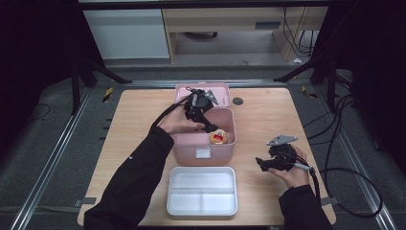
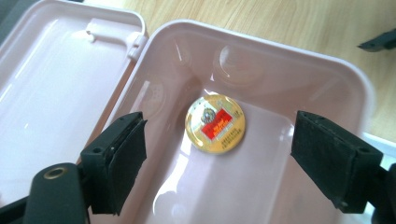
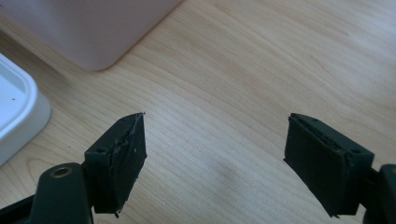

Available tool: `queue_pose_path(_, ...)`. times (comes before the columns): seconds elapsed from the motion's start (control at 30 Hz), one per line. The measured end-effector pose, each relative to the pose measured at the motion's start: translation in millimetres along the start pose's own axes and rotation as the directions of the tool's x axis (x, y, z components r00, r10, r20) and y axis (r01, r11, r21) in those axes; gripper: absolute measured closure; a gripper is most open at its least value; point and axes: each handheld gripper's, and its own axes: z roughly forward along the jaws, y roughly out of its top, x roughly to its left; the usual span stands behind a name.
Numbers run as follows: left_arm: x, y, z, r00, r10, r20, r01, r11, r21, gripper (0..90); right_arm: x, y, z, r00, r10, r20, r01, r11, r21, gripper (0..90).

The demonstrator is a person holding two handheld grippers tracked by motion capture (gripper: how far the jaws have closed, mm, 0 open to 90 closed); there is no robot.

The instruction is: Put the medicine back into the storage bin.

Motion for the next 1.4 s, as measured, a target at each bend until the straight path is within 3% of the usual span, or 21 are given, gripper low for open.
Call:
queue_pose_path(0.27,-11.3,-34.1,-41.2,0.9988,-0.009,-0.048,0.007,0.9991,-0.042,19.0,4.3,7.7,-8.1,0.9989,-0.021,-0.041,0.017,0.997,-0.076,18.6)
queue_pose_path(0.43,-22.4,-55.7,-62.4,0.9976,-0.006,-0.069,0.002,0.9986,-0.054,19.5,10.6,11.1,-9.9,0.9958,-0.051,-0.076,0.044,0.995,-0.085,23.1)
queue_pose_path(0.57,-30.9,-72.9,-75.0,0.9962,-0.005,-0.087,0.0,0.9986,-0.052,19.5,17.4,15.0,-12.7,0.9893,-0.085,-0.119,0.073,0.992,-0.1,30.2)
queue_pose_path(0.73,-39.9,-95.3,-86.9,0.9961,-0.014,-0.088,0.008,0.9978,-0.065,19.6,26.4,20.8,-13.2,0.979,-0.123,-0.163,0.105,0.988,-0.113,32.1)
queue_pose_path(0.83,-45.8,-109.4,-88.5,0.9974,-0.026,-0.068,0.02,0.9962,-0.085,20.3,31.8,23.1,-12.3,0.9761,-0.136,-0.17,0.117,0.986,-0.115,32.5)
queue_pose_path(0.93,-51.4,-123.6,-86.0,0.9967,-0.02,-0.079,0.015,0.9976,-0.067,20.2,37.1,23.7,-12.4,0.9696,-0.165,-0.181,0.146,0.983,-0.114,33.5)
queue_pose_path(1.07,-56.8,-146.8,-78.4,0.9968,-0.051,-0.061,0.048,0.9974,-0.055,20.7,42.6,24.0,-14.4,0.9601,-0.196,-0.199,0.175,0.977,-0.12,36.0)
queue_pose_path(1.23,-62.9,-173.3,-69.9,0.9959,-0.083,-0.035,0.082,0.9959,-0.04,21.7,50.2,26.4,-16.1,0.9457,-0.237,-0.223,0.21,0.968,-0.137,38.3)
queue_pose_path(1.4,-66.7,-189.4,-65.1,0.9942,-0.106,-0.018,0.105,0.9935,-0.045,22.8,59.3,28.6,-14.3,0.9301,-0.274,-0.244,0.246,0.959,-0.139,40.2)
